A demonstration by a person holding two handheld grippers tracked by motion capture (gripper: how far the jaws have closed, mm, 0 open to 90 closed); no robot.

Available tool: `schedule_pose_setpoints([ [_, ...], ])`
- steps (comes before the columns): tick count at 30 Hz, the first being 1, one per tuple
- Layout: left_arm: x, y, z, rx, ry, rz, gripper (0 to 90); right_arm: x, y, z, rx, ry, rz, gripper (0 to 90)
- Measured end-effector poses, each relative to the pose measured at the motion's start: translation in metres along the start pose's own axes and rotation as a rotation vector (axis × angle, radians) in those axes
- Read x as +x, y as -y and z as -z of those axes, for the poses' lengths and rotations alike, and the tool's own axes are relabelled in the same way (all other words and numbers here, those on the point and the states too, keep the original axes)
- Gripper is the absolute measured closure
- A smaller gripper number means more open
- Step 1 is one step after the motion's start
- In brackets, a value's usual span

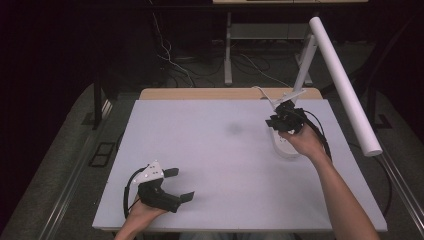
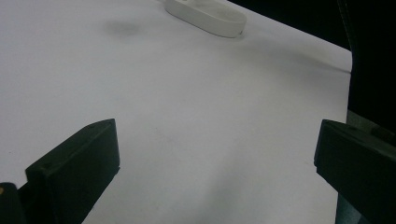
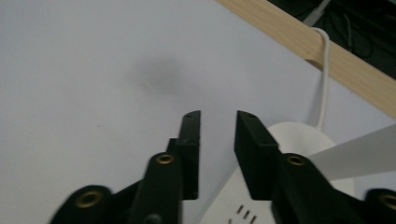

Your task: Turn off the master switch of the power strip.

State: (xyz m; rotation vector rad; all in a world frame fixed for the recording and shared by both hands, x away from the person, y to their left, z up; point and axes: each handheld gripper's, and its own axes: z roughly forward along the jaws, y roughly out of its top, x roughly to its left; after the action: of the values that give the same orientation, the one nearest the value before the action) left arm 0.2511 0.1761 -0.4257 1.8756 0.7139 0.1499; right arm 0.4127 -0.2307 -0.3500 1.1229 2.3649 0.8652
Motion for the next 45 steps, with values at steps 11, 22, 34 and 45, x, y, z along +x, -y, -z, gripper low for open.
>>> schedule_pose_setpoints([
  [11,0.0,0.0,0.0,-0.004,-0.003,0.001,0.0,0.008,0.028,0.034,-0.102,-0.17,-0.087,9.2],
  [22,0.0,0.0,0.001,-0.004,-0.009,0.004,0.0,0.027,0.059,0.056,-0.127,-0.196,-0.117,0.0],
  [34,0.0,0.0,0.001,-0.005,-0.012,0.005,0.0,0.046,0.099,0.07,-0.181,-0.216,-0.159,0.0],
  [45,0.0,0.0,-0.001,0.003,-0.013,0.001,0.0,0.06,0.151,0.069,-0.202,-0.2,-0.217,0.0],
])
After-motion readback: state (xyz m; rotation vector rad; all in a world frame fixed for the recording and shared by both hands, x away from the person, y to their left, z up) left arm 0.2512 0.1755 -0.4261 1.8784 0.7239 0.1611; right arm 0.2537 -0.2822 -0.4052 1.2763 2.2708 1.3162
